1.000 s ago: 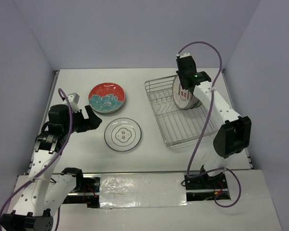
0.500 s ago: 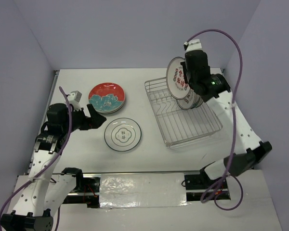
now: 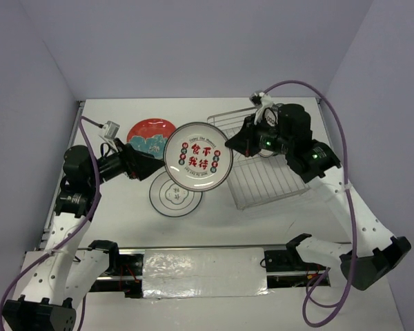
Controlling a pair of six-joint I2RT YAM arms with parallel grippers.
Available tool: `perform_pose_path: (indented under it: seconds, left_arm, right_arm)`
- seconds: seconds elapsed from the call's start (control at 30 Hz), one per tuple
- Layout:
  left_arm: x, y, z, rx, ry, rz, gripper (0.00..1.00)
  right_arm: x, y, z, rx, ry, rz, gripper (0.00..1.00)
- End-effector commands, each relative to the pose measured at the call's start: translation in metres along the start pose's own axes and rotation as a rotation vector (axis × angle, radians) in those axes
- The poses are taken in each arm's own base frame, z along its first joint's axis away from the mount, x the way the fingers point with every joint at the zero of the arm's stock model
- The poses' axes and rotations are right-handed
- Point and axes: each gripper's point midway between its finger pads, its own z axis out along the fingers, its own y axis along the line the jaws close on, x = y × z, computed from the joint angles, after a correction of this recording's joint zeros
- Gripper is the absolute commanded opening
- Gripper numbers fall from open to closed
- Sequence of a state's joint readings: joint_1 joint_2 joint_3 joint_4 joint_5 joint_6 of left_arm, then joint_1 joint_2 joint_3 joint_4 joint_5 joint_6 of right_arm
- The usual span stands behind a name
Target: Unload the plates from the dish rack
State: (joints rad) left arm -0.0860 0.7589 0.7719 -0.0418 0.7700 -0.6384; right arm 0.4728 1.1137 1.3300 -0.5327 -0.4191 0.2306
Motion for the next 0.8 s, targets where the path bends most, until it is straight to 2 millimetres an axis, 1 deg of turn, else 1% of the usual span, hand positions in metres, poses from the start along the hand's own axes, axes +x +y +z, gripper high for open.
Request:
perform_pose_path:
  seconds: [0.0,0.07,0.1,0.13,0.17,0.2,0.23,0.27,0.33,0.37,0.4,0.43,0.5,0.53,0.57,0.6,0.63,0.67,0.7,0.73,0.77]
  left_arm:
    - [-0.008,-0.020,0.001,0.110,-0.027,0.034,0.92]
    - [-0.006,-0.018,0.003,0.117,-0.030,0.017,0.82]
    - [-0.004,-0.015,0.004,0.111,-0.025,0.005,0.77]
    - [-0.003,-0.014,0.004,0.111,-0.023,0.001,0.67]
    - [-0.001,-0.013,0.005,0.112,-0.019,-0.004,0.64]
    - [0.000,-0.011,0.006,0.113,-0.014,-0.018,0.59]
    - [0.000,-0.012,0.007,0.125,-0.014,-0.018,0.44]
    - [0.002,-0.009,0.009,0.123,-0.008,-0.035,0.33]
    - [0.003,-0.007,0.011,0.120,-0.002,-0.045,0.31]
    - [0.004,-0.005,0.012,0.117,0.003,-0.049,0.27]
    - [0.004,-0.003,0.013,0.111,0.005,-0.052,0.10]
    - [0.004,0.000,0.014,0.090,0.008,-0.065,0.01]
    - [0.004,0.013,0.014,0.011,0.006,-0.076,0.00]
    - [0.008,0.040,0.011,-0.159,-0.001,-0.139,0.00]
    - [0.012,0.057,0.006,-0.258,-0.005,-0.154,0.00]
    - [0.018,0.072,0.002,-0.343,-0.004,-0.188,0.00]
    - [0.030,0.087,-0.002,-0.418,0.006,-0.223,0.00]
    - [0.038,0.100,-0.004,-0.471,0.016,-0.248,0.00]
    - [0.044,0.104,-0.002,-0.472,0.026,-0.260,0.00]
    - [0.060,0.110,0.001,-0.466,0.063,-0.301,0.00]
    - [0.062,0.114,0.003,-0.463,0.061,-0.304,0.00]
  right_arm:
    - [-0.023,0.050,0.003,-0.263,-0.093,0.032,0.00]
    - [-0.023,0.055,0.007,-0.296,-0.114,0.041,0.00]
    - [-0.019,0.055,0.010,-0.299,-0.107,0.051,0.00]
    - [-0.018,0.056,0.012,-0.305,-0.105,0.064,0.00]
    - [-0.018,0.058,0.014,-0.315,-0.110,0.064,0.00]
    - [-0.017,0.058,0.016,-0.318,-0.106,0.068,0.00]
    - [-0.014,0.058,0.019,-0.319,-0.099,0.077,0.00]
    - [-0.011,0.059,0.023,-0.323,-0.094,0.086,0.00]
    - [-0.009,0.061,0.025,-0.333,-0.094,0.097,0.00]
    - [-0.008,0.062,0.028,-0.340,-0.097,0.099,0.00]
    - [-0.006,0.060,0.030,-0.337,-0.094,0.104,0.00]
    - [-0.003,0.058,0.032,-0.329,-0.083,0.107,0.10]
    - [-0.003,0.041,0.034,-0.227,-0.096,0.109,0.41]
    - [0.005,0.028,0.034,-0.145,-0.075,0.132,0.70]
    - [-0.004,0.000,0.028,0.018,-0.139,0.145,0.78]
    - [-0.006,-0.014,0.021,0.107,-0.159,0.167,0.88]
    - [0.000,-0.029,0.015,0.192,-0.154,0.188,0.95]
    - [-0.004,-0.037,0.002,0.248,-0.190,0.195,0.95]
    - [-0.006,-0.052,-0.008,0.322,-0.218,0.203,0.96]
    - [-0.005,-0.055,-0.012,0.333,-0.226,0.197,0.97]
    - [-0.008,-0.052,-0.021,0.330,-0.245,0.187,0.97]
